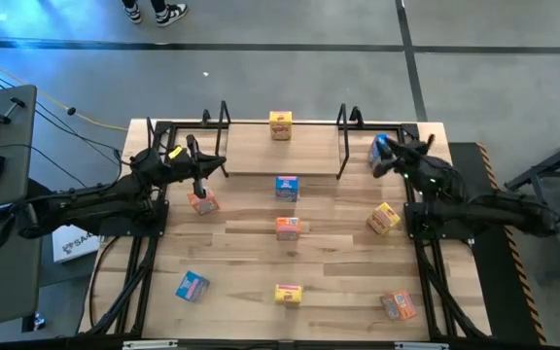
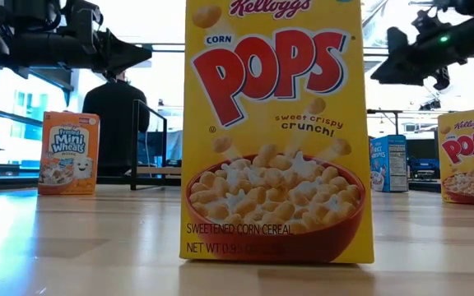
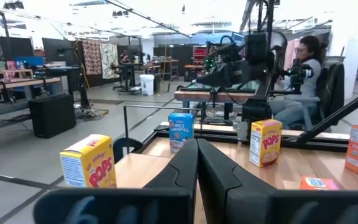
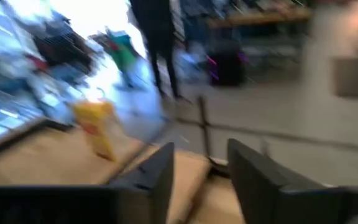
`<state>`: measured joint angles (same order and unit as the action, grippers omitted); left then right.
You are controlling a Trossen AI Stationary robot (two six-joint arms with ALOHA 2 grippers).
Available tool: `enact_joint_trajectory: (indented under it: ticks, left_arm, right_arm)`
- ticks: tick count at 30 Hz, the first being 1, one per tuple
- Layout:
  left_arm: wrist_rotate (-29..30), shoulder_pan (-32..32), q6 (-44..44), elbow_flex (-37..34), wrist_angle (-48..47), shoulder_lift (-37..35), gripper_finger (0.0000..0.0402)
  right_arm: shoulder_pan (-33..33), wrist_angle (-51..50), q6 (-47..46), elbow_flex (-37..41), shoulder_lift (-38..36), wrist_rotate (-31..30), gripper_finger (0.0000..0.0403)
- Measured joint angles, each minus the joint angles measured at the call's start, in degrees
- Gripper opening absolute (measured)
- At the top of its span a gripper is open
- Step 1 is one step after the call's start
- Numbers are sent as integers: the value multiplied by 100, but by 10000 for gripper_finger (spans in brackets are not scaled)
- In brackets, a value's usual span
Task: Stack cereal on shelf
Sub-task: Put the right blue cereal box on the shelf
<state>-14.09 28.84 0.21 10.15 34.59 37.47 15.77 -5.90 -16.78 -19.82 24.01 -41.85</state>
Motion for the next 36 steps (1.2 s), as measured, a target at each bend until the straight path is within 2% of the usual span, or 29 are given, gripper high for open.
enact_joint_trajectory:
  ticks: [3, 5, 8, 11, 16, 22, 27, 30, 36]
  left_arm:
    - [-2, 0, 2, 0, -2, 0, 1]
    - [-3, 0, 1, 0, -4, 0, 2]
    - [-4, 0, 9, 0, -13, 0, 5]
    - [-5, 0, 42, 0, -46, 0, 5]
    - [-11, 0, 46, 0, -101, 0, 5]
    - [-15, 0, 48, 0, -101, 0, 5]
    - [-15, 0, 48, 0, -101, 0, 5]
    - [4, 0, 48, 0, -98, 0, 5]
    - [184, 0, 48, 2, -151, 0, 5]
  right_arm:
    - [3, -959, -642, -597, 766, -436, 204]
    - [75, -1680, -1200, -974, 1244, -489, 239]
    - [383, -2727, -2057, -1482, 1903, -289, 278]
    - [876, -3507, -2584, -1869, 2418, 99, 295]
    - [1902, -3621, -2462, -2069, 2981, 1016, 298]
    - [2758, -3519, -2172, -2071, 3438, 1670, 298]
    - [2986, -3332, -2030, -2071, 3725, 2099, 298]
    - [3048, -3328, -2028, -2071, 3867, 2117, 289]
    - [3049, -3264, -2025, -2071, 4022, 2134, 226]
